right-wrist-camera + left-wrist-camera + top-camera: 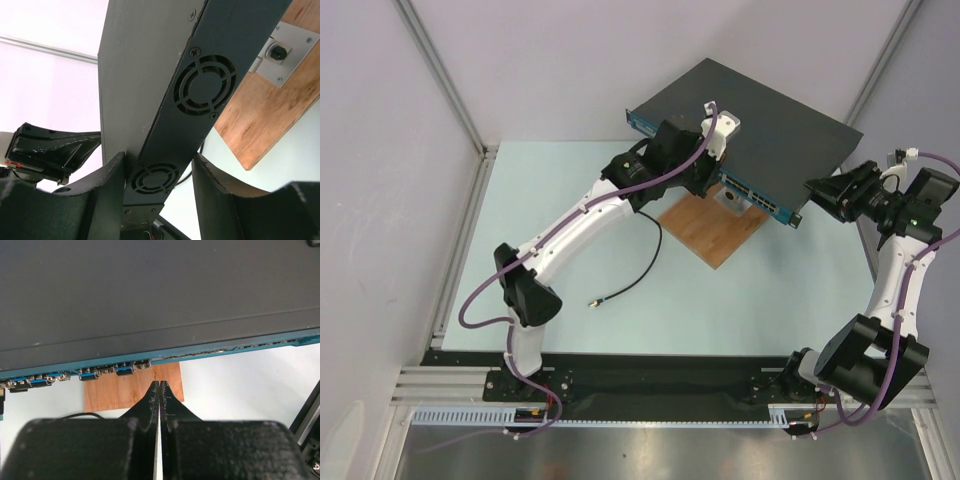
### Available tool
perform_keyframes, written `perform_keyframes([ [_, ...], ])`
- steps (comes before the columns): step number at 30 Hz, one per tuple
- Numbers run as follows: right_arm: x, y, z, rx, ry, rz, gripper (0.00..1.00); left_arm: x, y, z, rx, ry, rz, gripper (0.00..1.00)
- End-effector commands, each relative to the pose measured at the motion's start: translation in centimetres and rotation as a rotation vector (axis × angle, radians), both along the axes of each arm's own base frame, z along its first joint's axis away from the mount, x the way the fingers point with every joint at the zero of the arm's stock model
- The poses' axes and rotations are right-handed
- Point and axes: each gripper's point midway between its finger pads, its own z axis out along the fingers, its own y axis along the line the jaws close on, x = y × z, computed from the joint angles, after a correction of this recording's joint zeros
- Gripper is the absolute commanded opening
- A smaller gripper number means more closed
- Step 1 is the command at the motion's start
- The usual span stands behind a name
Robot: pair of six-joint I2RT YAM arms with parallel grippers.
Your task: Insert the plug into the switch port
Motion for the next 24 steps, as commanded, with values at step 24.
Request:
perform_keyframes([
  [24,-0.1,1.6,-0.3,-0.032,-0.053,0.081,0.0,3.7,-1.1,3.0,-0.073,-0.131,0.083,0.0],
])
